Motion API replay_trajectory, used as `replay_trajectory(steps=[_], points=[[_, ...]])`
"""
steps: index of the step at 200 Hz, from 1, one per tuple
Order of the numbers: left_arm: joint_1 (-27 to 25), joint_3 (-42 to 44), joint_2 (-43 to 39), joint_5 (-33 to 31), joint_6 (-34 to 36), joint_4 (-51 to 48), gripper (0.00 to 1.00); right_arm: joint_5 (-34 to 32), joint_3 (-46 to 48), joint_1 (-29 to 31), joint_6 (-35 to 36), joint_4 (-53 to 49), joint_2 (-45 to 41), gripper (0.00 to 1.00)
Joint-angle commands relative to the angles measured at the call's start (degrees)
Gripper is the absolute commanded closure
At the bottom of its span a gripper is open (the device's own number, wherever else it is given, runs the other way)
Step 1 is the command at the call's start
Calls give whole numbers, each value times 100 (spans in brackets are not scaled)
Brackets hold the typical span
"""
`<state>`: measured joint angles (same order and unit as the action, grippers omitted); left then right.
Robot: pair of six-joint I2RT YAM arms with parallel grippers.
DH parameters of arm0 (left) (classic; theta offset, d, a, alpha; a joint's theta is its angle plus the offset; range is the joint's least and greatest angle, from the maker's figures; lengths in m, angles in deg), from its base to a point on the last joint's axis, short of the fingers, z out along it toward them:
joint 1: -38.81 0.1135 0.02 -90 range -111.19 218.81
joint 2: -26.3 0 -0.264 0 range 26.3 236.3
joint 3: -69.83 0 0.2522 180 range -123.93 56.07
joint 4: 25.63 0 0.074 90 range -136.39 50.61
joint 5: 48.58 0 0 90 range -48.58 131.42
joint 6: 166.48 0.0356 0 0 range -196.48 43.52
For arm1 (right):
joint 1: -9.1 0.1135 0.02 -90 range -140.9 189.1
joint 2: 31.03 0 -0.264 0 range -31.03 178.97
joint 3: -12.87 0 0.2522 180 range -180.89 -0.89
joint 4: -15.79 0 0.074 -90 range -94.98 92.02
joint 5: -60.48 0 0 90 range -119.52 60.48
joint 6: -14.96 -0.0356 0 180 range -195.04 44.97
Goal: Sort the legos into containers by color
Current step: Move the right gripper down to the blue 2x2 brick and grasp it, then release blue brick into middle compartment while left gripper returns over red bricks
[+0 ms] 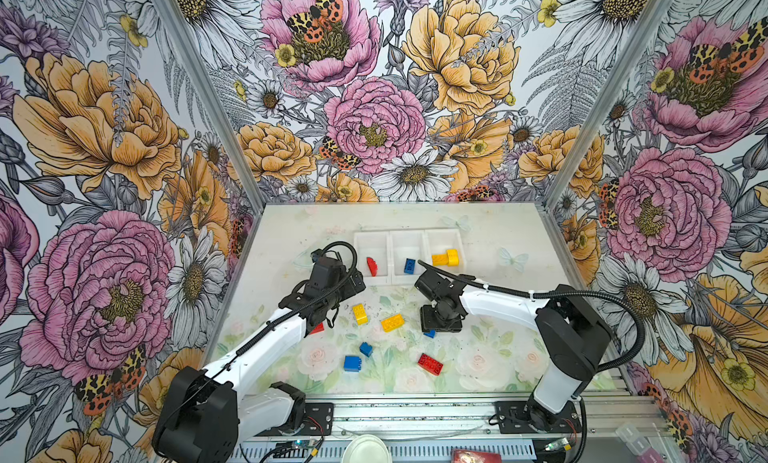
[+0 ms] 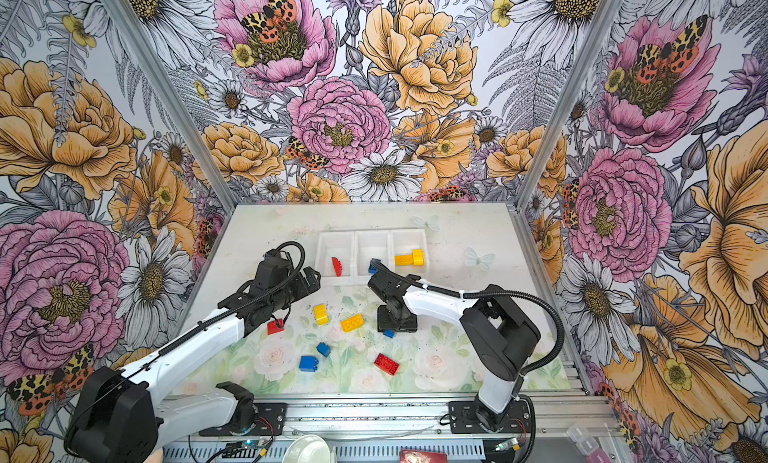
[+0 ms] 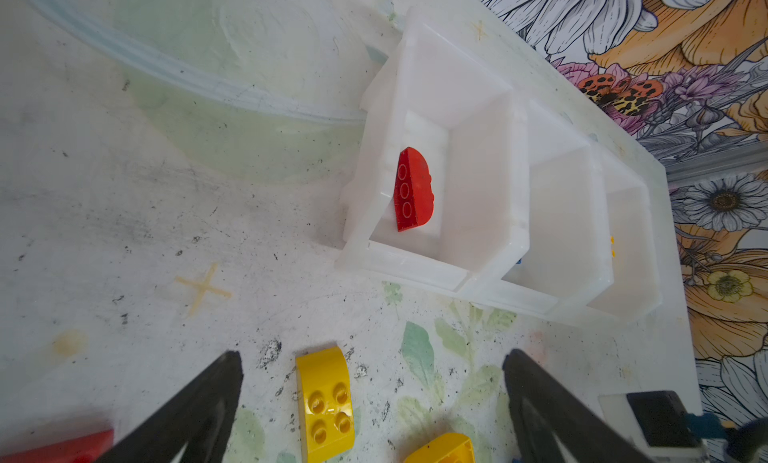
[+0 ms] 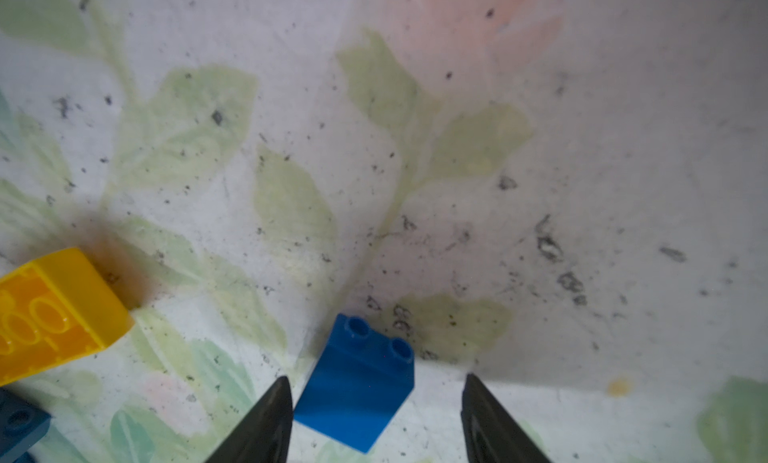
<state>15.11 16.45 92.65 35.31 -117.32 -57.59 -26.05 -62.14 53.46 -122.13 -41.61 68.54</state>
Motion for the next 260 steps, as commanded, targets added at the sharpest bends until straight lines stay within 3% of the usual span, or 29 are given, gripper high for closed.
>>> replay_trajectory(steps=[1,71,101,178,260], points=[[57,94,-87,15,-108,-26,1,-162,-159,44,-20,-133,149,37],[92,149,-177,22,-107,-25,1,-325,-156,74,-2,-253,152,68],[104,165,-211,18,-108,-31,1,-346,-168,73,24,-251,109,75],[116,252,-298,31,-108,-30,1,-617,-992,-133,457,-469,-264,77],[99,462,-544,7,-222,-44,1,-943,-3537,-691,1542,-593,1030,76]])
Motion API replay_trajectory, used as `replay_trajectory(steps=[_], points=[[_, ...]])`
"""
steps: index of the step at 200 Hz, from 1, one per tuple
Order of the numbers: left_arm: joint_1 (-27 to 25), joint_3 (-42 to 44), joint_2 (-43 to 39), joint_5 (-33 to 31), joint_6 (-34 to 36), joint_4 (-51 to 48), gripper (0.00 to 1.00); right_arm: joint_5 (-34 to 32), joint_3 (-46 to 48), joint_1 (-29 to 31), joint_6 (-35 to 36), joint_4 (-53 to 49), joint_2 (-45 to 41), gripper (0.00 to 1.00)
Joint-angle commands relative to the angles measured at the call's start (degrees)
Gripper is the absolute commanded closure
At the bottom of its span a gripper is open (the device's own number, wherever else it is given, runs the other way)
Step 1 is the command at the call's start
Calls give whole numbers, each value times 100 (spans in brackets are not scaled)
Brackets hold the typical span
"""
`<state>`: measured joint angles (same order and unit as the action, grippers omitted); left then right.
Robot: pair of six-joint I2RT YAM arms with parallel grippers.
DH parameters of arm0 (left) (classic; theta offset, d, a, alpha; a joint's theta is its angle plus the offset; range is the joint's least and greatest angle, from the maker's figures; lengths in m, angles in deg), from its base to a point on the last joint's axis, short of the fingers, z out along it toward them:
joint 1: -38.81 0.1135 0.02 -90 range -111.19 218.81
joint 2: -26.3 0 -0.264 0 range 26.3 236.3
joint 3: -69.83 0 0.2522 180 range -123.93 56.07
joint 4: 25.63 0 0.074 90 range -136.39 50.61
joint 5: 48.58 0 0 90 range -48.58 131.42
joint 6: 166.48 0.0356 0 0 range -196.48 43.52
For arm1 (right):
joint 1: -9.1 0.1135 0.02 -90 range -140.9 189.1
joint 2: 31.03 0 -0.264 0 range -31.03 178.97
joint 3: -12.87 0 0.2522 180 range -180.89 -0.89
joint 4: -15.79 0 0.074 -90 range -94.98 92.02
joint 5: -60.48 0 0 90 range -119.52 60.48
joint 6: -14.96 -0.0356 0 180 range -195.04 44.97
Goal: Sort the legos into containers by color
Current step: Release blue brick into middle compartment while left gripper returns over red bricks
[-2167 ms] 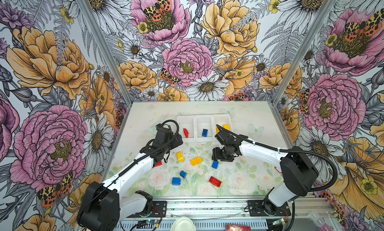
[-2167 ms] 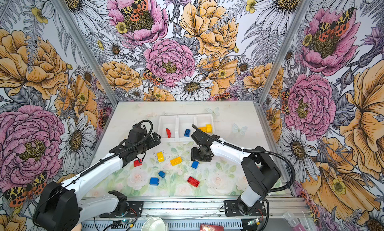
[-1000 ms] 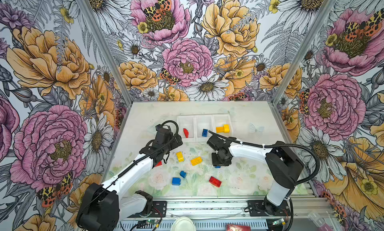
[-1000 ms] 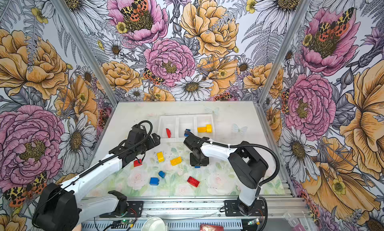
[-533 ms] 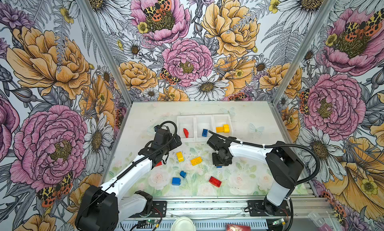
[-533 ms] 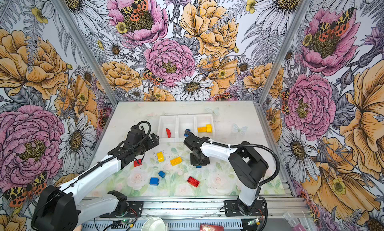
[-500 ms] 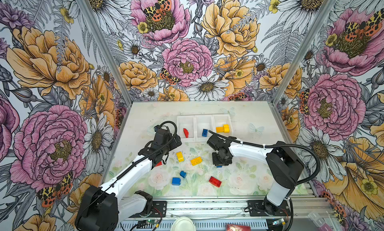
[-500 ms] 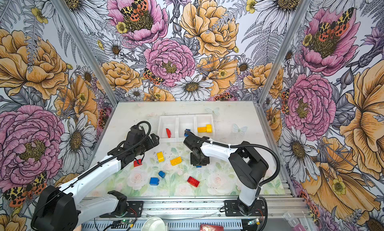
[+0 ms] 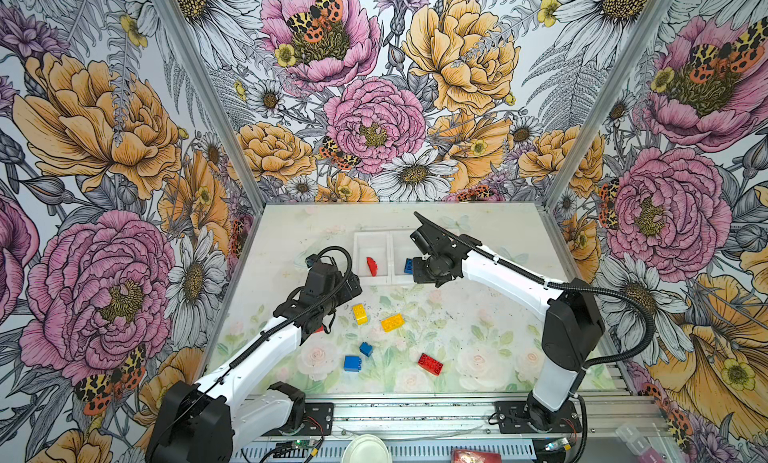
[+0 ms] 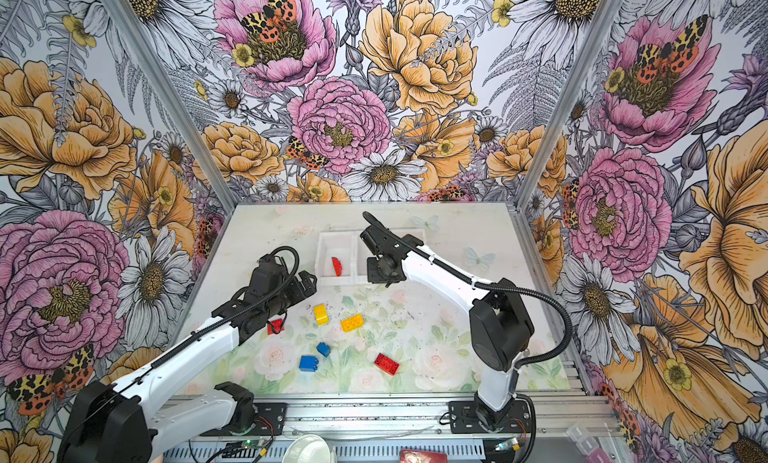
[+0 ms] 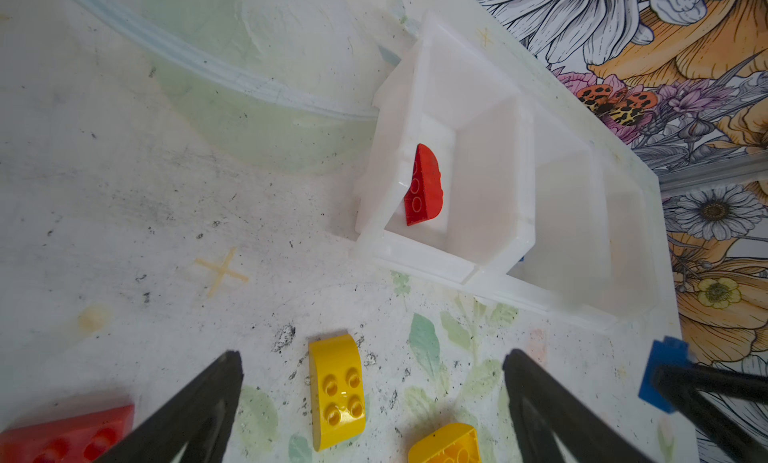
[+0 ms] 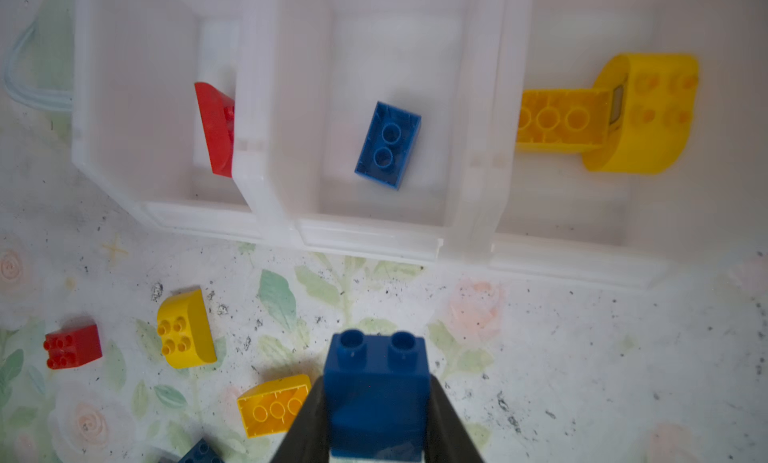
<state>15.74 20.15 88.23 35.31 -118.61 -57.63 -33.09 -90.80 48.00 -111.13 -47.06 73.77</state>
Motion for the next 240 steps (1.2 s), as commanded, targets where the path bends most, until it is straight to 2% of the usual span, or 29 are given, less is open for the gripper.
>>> replay_trajectory(steps=[1,46,102,159,240], points=[[37,93,-107,6,-93,-39,1,-240,-718,-154,449,-49,529,76],[23,119,-206,-21,-103,-129,1,-216,-2031,-432,694,-58,1500,76],[21,200,-315,-53,-137,-245,1,-56,-2977,-585,796,-180,2403,76],[25,239,-513,-197,-138,-489,1,1,-3224,-610,814,-223,2745,72],[100,211,-704,-405,-343,-980,1,29,-3256,-603,858,-228,2788,57]])
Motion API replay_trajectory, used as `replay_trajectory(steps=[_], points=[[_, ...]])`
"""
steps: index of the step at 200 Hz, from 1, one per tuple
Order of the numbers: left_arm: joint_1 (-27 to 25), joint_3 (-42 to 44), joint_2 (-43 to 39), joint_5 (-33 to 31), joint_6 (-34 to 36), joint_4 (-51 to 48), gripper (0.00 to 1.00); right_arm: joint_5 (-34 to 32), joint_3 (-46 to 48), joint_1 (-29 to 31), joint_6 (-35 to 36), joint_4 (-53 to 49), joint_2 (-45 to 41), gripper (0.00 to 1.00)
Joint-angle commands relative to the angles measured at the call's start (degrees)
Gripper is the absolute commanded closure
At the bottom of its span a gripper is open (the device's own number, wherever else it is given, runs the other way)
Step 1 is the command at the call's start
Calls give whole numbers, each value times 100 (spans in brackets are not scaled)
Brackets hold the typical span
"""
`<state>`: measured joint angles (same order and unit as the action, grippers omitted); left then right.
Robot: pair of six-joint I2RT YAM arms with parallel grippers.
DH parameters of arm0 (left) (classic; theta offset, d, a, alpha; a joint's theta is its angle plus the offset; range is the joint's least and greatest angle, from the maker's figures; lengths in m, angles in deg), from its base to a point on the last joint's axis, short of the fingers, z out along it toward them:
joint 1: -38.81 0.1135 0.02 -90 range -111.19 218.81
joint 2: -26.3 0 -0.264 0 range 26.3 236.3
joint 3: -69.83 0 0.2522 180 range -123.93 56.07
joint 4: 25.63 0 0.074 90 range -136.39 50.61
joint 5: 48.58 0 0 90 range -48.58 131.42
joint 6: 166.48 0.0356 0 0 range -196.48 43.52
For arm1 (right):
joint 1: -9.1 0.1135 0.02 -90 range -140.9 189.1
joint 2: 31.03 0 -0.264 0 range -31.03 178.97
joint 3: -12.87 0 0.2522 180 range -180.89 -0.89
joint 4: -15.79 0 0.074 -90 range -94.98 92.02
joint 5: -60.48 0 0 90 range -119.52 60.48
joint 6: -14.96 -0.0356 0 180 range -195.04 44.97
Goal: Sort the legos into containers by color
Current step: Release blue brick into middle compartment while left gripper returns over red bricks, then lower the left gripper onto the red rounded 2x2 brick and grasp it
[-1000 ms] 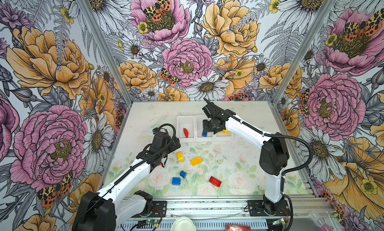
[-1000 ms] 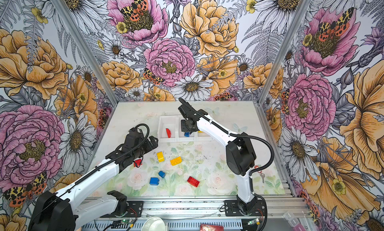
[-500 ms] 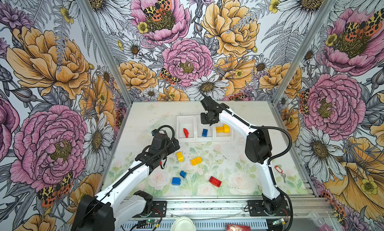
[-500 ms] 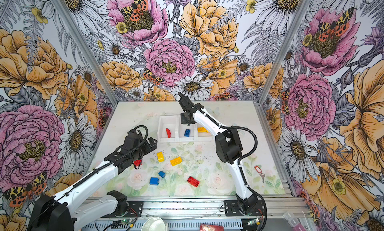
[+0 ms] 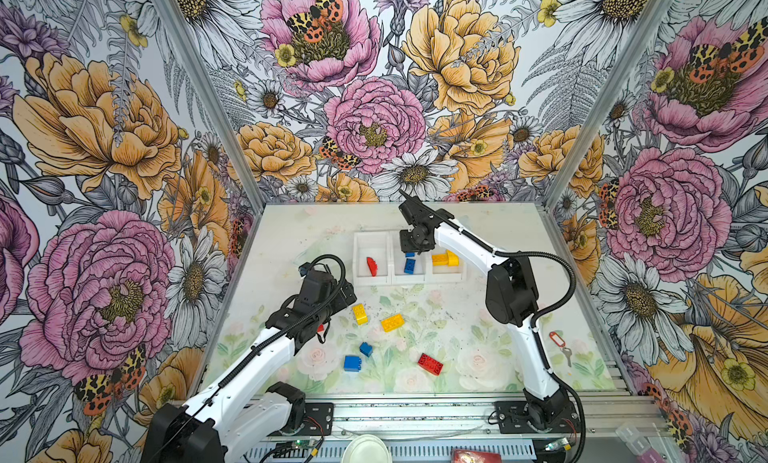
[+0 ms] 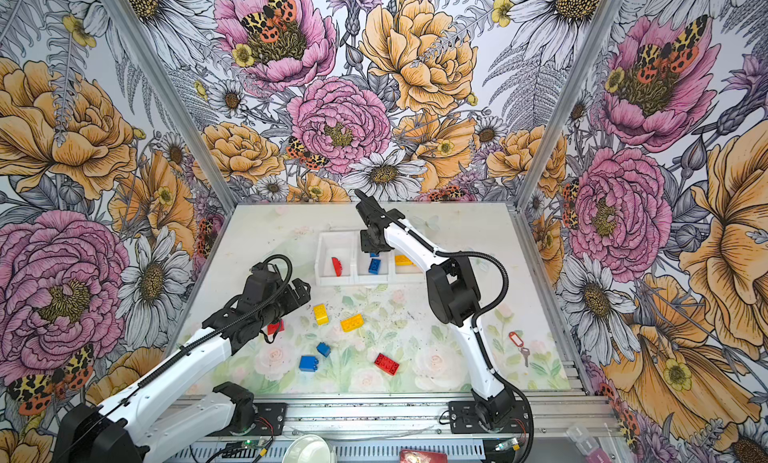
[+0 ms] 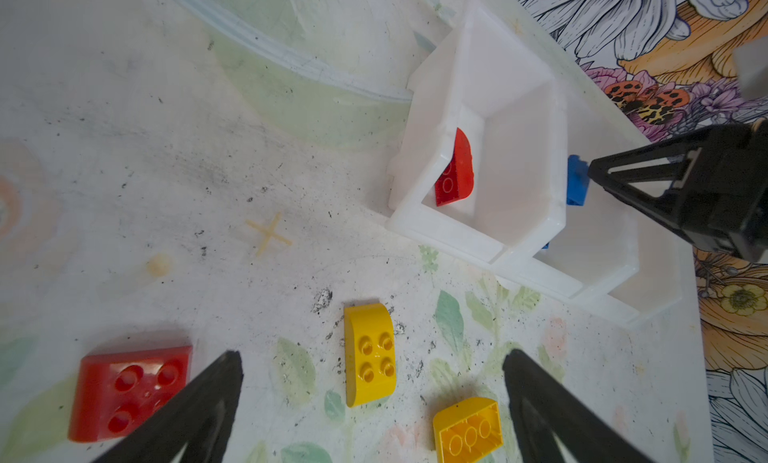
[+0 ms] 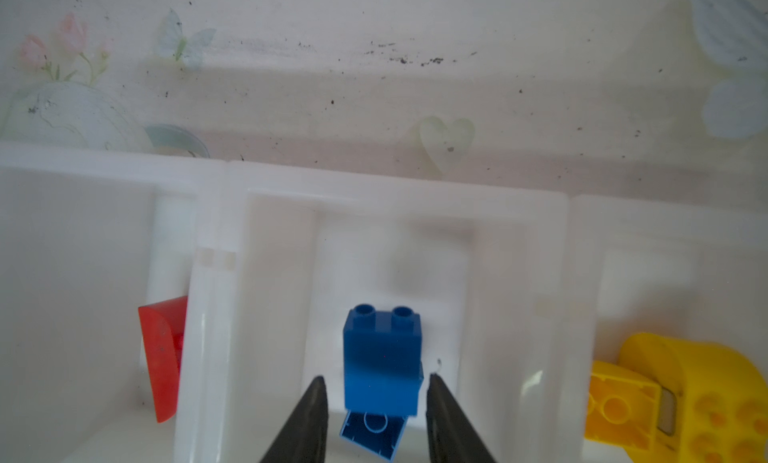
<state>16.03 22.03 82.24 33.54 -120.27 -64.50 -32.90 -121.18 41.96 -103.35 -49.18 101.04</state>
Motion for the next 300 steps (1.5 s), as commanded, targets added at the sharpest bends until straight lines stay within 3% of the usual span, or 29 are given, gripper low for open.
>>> replay_trajectory(steps=[1,64,133,179,260,300], points=[[72,17,-107,-230,-180,-307,1,7,-216,1,80,-14,58,57],[85,-317,-81,-571,-766,-1173,1,58,-119,35,104,-81,-195,53],[-156,-484,-625,-1061,-2663,-2520,1,205,685,155,199,-83,-1010,40],[-40,-327,-588,-1005,-3553,-2565,2,276,1185,221,211,-83,-1530,37],[767,80,9,-451,-3524,-1669,6,261,1541,229,211,-83,-1930,35],[905,81,232,-110,-3585,-1455,6,267,1576,225,212,-83,-1979,34]])
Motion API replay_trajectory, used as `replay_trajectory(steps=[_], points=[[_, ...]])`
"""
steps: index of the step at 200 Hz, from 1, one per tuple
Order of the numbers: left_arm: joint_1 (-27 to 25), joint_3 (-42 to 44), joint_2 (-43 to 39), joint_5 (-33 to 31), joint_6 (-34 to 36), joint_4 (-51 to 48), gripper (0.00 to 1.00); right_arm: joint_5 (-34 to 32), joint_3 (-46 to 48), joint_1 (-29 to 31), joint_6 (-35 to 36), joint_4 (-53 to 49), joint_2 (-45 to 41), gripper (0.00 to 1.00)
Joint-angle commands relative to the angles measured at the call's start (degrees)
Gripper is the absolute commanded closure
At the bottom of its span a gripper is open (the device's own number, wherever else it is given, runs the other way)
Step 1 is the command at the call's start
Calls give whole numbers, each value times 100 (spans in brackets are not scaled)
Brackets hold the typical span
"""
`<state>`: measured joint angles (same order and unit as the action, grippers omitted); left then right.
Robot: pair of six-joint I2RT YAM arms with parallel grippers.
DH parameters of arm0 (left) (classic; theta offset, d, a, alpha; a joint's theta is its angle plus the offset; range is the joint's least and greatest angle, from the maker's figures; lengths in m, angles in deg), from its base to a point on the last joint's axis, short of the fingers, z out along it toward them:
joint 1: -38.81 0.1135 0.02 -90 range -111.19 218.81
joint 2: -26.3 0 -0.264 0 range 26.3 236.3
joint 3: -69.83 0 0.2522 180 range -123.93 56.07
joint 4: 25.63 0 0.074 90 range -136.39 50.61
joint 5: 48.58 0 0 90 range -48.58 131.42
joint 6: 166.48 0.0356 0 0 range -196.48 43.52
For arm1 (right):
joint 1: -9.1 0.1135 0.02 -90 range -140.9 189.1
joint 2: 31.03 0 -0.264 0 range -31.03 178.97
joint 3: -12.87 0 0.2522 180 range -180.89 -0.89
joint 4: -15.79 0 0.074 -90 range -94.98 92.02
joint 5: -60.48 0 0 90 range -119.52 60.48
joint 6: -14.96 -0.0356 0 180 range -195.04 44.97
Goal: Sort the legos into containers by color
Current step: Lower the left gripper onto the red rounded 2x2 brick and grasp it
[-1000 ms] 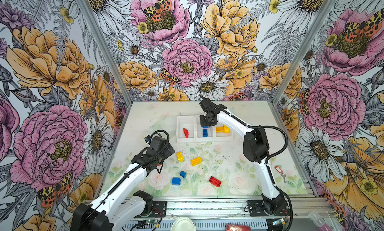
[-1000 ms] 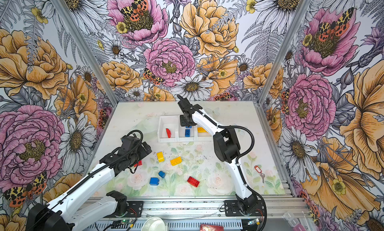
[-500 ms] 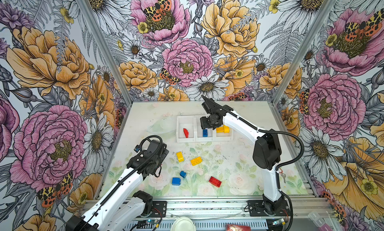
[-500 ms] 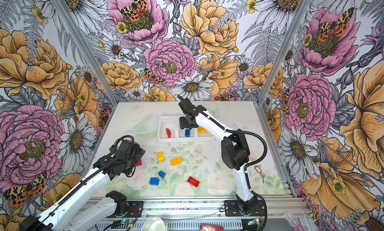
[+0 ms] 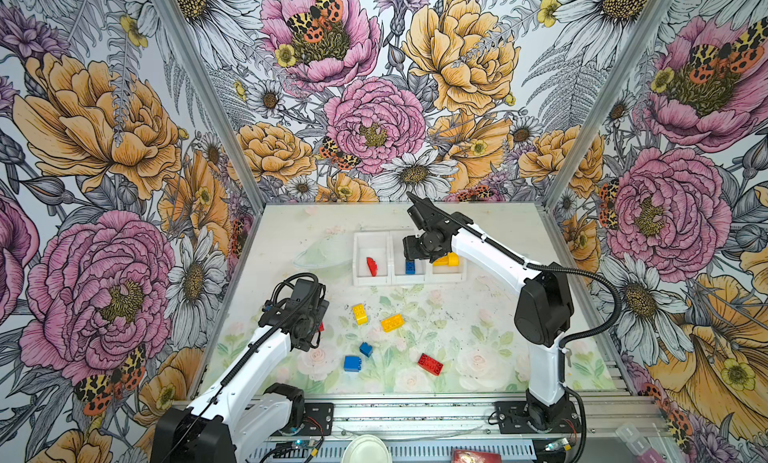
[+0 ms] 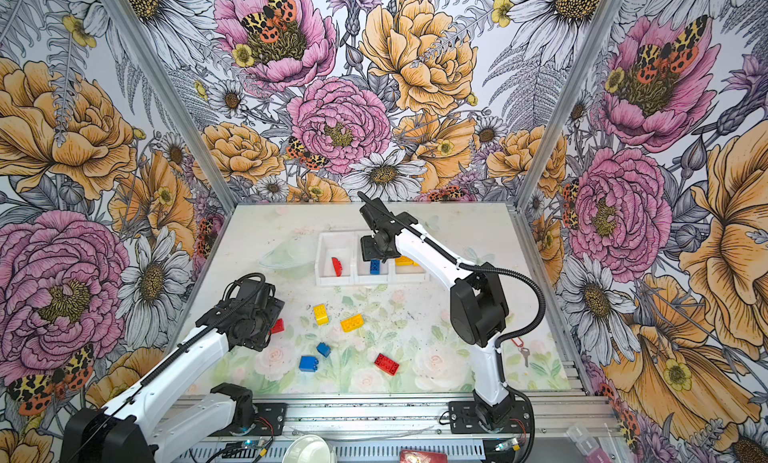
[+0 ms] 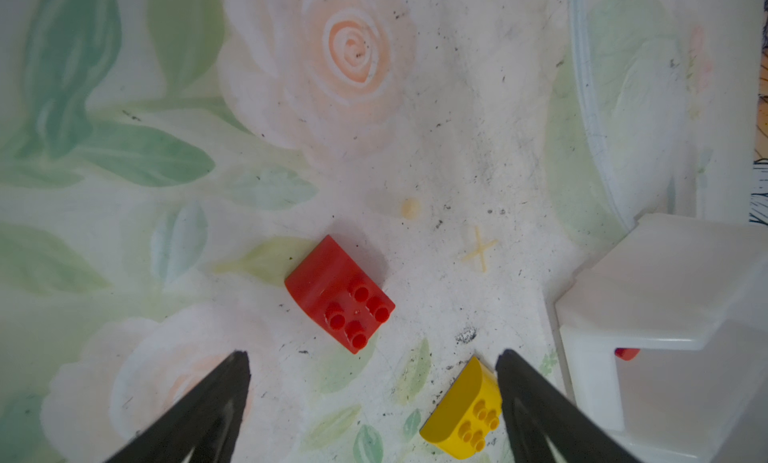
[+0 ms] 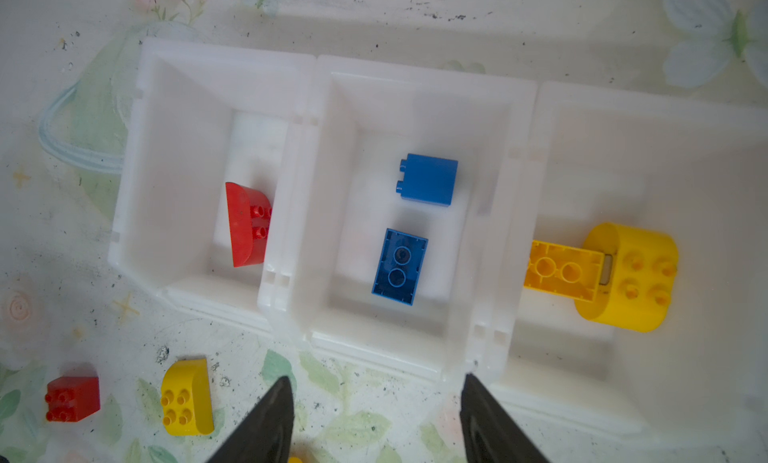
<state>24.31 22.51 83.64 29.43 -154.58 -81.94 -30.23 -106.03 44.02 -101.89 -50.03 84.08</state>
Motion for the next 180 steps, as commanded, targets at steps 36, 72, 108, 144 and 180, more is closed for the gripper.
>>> replay_trajectory(steps=[36,72,108,144,180], points=[[63,69,207,459,-369,352,6,-8,90,6,73,1,-309,34],[59,112,232,474,-488,353,7,-17,139,-20,84,1,-357,34],[53,160,380,513,-548,527,7,-16,151,-51,92,2,-384,34],[109,140,598,515,-484,716,7,-34,170,-64,92,2,-410,34],[327,98,783,461,-153,770,7,-34,206,-73,84,-2,-445,33]])
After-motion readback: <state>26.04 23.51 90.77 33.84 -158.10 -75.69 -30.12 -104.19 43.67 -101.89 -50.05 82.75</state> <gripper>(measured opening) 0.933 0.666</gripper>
